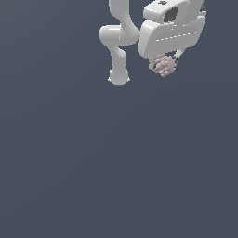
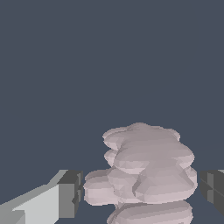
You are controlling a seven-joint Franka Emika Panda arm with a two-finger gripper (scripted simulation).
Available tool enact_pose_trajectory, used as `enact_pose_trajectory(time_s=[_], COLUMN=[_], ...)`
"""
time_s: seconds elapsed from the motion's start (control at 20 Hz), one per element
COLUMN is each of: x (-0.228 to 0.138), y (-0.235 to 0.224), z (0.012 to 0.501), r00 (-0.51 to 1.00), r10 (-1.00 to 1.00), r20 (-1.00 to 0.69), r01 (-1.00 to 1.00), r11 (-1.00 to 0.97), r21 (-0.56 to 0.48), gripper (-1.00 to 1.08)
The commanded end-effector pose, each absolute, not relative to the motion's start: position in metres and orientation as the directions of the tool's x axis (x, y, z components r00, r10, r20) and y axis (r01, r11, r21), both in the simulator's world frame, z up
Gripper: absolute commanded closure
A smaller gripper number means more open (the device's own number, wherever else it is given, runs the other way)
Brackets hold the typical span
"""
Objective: Pick up the object and move it to a goal position.
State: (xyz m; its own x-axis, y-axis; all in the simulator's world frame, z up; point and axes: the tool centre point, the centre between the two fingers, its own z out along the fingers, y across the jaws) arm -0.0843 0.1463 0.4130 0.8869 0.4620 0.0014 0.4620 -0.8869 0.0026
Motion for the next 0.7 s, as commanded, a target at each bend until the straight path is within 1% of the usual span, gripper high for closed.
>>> enact_pose_trajectory(time_s=[0.0, 0.3, 0.65], x=[-0.087, -0.090, -0.090], y=[0.157, 0.174, 0.181], z=[0.431, 0.459, 0.470], r00=[0.887, 0.888, 0.888], r10=[0.461, 0.461, 0.460], r20=[0.000, 0.000, 0.000], r01=[0.461, 0.461, 0.460], r11=[-0.887, -0.888, -0.888], r21=[0.002, 0.000, 0.000], gripper=[1.08, 1.08, 1.08])
